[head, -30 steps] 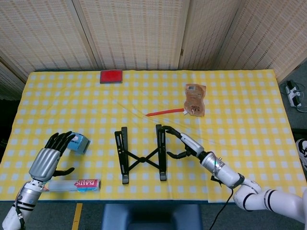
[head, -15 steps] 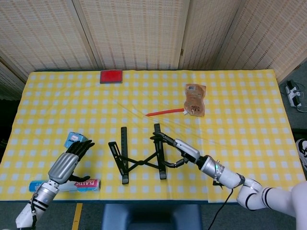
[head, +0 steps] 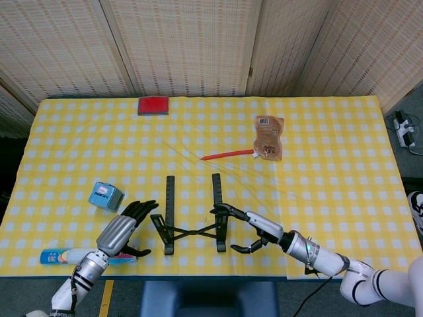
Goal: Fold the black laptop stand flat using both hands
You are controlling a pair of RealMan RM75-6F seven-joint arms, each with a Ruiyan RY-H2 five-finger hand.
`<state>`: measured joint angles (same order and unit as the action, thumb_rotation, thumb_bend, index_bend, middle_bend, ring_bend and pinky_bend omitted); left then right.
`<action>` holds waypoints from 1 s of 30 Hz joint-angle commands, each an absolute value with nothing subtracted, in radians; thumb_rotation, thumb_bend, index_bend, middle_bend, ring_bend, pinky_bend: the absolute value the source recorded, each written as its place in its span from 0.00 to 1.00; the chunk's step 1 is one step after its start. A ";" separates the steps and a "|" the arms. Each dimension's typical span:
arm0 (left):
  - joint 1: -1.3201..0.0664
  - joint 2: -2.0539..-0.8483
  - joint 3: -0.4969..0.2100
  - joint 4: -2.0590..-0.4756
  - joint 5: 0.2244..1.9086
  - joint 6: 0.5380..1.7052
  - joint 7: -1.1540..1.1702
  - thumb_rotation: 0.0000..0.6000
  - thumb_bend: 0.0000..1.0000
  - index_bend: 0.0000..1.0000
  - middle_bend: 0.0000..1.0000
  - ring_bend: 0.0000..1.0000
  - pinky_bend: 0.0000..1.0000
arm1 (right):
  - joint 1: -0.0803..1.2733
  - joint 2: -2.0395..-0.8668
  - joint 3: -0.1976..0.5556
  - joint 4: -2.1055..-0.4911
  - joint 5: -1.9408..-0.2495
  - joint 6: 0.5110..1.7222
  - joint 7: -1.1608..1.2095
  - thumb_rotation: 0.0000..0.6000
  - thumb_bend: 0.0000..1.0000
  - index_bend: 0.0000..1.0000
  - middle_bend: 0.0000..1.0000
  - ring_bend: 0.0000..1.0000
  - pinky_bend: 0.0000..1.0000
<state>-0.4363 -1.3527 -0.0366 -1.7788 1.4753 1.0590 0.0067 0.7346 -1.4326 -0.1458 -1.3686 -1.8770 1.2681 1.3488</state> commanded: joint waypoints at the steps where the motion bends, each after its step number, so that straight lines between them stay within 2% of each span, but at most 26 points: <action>1: -0.451 -1.382 -0.040 -1.768 1.457 1.041 0.020 1.00 0.13 0.00 0.09 0.11 0.00 | 0.735 -1.429 -0.152 -1.373 -1.877 1.274 1.342 1.00 0.40 0.04 0.13 0.14 0.00; 12: -0.486 -1.490 -0.073 -1.693 1.373 1.017 0.043 1.00 0.13 0.01 0.12 0.13 0.00 | 0.733 -1.419 -0.186 -1.399 -1.887 1.300 1.310 1.00 0.40 0.04 0.13 0.14 0.00; 30: -0.515 -1.572 -0.121 -1.609 1.307 1.027 0.005 1.00 0.13 0.06 0.17 0.17 0.00 | 0.723 -1.424 -0.232 -1.419 -1.910 1.331 1.269 1.00 0.40 0.04 0.13 0.14 0.00</action>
